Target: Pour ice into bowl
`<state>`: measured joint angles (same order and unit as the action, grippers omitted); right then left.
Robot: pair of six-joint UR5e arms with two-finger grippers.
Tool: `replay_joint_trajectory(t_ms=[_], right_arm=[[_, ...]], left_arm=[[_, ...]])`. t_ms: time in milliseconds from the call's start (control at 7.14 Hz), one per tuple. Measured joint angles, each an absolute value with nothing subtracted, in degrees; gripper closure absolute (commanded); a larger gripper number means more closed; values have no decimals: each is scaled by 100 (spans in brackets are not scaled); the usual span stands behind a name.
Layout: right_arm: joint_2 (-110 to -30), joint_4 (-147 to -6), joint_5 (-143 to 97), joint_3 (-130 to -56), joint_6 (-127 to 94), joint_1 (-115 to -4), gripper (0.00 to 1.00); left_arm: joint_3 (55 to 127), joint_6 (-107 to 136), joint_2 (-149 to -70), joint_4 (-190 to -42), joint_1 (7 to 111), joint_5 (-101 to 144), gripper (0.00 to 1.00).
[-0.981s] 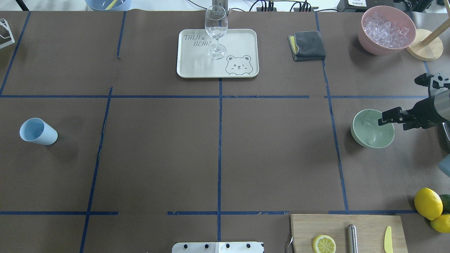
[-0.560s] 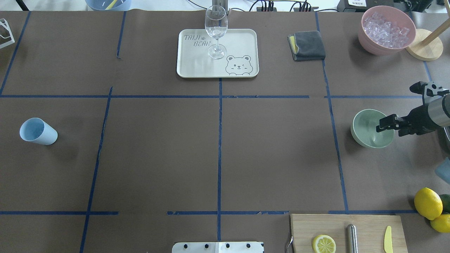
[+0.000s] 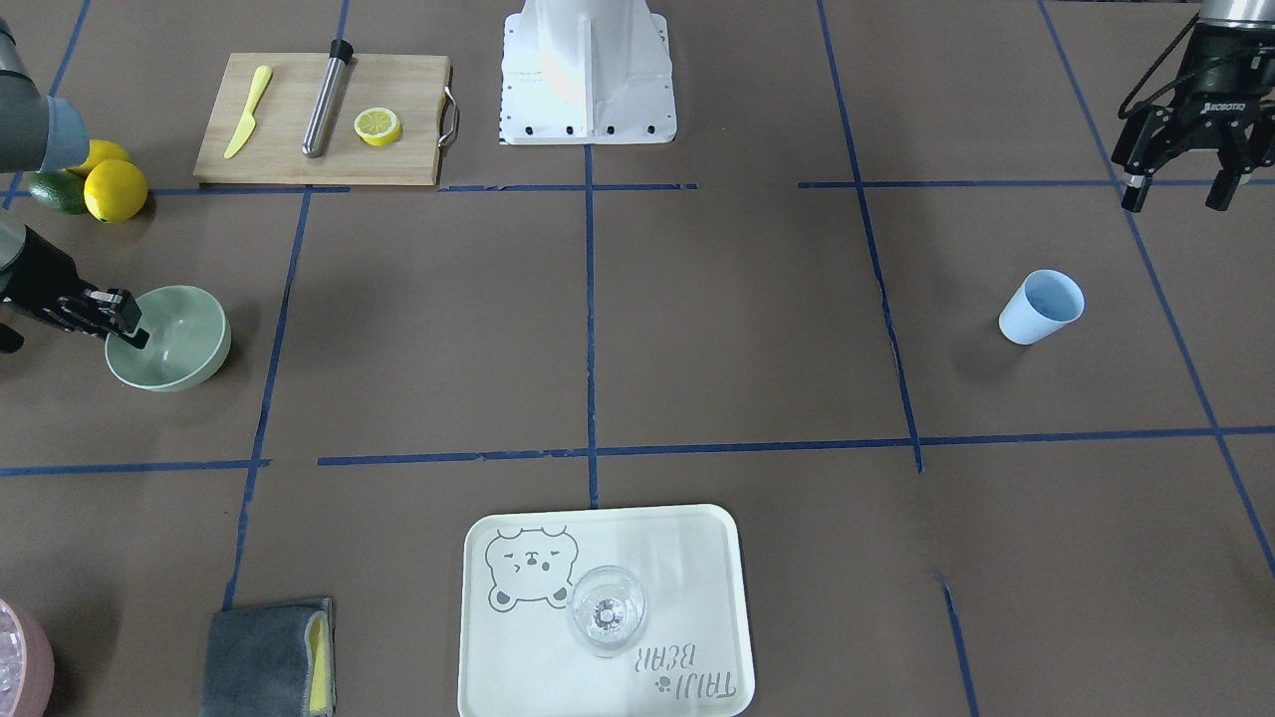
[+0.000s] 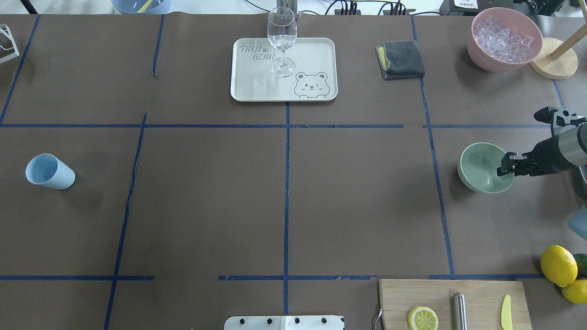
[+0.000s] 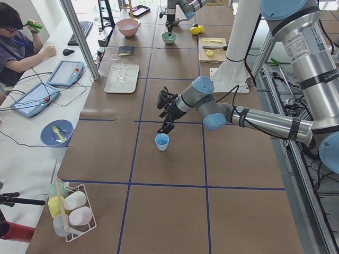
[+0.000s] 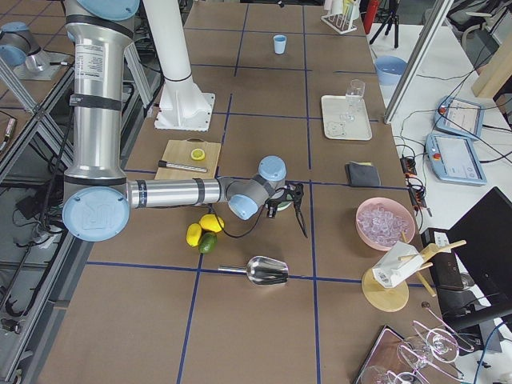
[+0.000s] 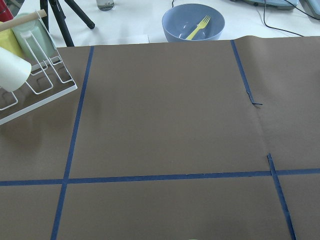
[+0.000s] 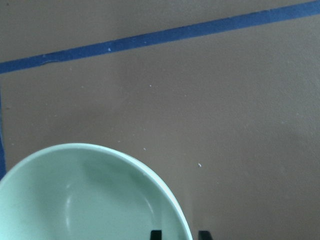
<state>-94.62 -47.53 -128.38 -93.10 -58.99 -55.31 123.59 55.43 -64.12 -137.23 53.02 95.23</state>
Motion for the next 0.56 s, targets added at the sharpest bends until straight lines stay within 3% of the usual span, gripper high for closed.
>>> replay_joint_trajectory(t_ms=[560], right_arm=[[-9452,-4893,-13652,-9894,-5921,-5935,100]], left_arm=[[12360,6765,-5869,-14242,3735,8117,1]])
